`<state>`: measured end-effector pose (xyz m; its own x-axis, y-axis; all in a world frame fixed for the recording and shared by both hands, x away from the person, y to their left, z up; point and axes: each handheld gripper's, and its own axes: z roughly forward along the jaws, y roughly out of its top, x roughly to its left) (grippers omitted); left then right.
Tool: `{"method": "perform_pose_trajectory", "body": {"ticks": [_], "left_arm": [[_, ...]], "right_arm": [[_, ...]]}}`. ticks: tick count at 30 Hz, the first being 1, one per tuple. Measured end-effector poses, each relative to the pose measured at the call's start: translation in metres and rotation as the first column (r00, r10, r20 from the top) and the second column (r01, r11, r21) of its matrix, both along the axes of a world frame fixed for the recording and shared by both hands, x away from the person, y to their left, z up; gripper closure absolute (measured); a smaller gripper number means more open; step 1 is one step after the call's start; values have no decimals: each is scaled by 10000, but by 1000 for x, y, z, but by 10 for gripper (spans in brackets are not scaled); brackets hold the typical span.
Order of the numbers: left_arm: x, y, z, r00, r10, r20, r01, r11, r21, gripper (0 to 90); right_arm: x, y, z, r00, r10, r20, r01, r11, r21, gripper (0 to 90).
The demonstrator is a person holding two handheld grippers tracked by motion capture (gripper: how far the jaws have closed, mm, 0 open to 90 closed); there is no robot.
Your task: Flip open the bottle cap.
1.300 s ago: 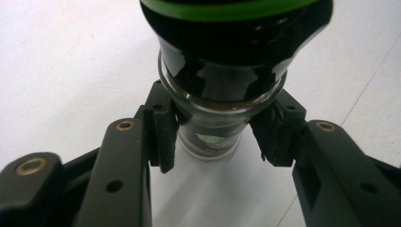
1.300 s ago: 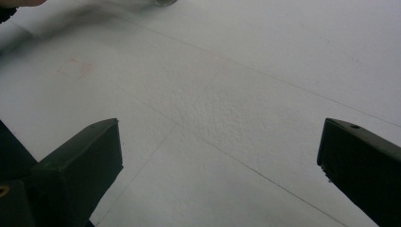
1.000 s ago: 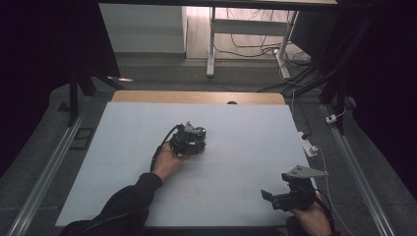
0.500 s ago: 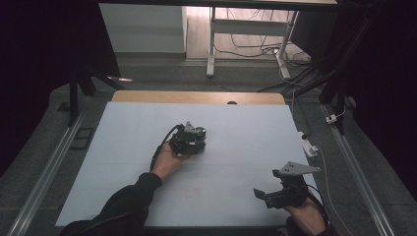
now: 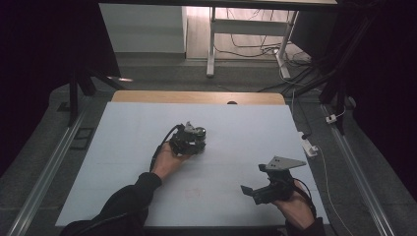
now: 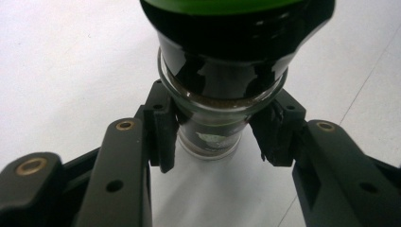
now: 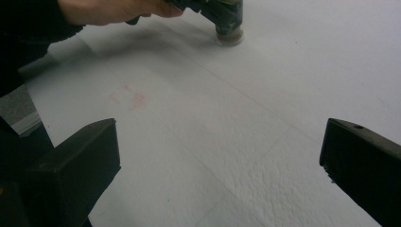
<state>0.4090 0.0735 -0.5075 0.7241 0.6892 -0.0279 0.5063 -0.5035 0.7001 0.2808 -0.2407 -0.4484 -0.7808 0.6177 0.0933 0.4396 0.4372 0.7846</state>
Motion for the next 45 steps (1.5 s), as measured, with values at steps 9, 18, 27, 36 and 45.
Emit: {"method": "perform_pose_trajectory", "body": {"ticks": [9,18,27,36,45], "left_arm": [[0,0,0,10000,4,1,-4,10000,14,538],[0,0,0,10000,-17,-32,17,10000,65,539],[0,0,1,10000,-36,-48,37,9999,109,538],[0,0,1,10000,-42,-51,43,9999,125,538],[0,-1,1,10000,-52,-23,52,9999,155,538]], "right_arm": [[12,17,4,9997,209,-91,-205,9990,397,0],[26,42,8,9979,628,-172,-624,9978,216,0],[41,63,6,9973,700,-202,-702,9975,-98,0],[56,81,2,9963,853,-85,-857,9946,-582,0],[76,92,-1,9956,907,-221,-916,9946,-481,0]]}}
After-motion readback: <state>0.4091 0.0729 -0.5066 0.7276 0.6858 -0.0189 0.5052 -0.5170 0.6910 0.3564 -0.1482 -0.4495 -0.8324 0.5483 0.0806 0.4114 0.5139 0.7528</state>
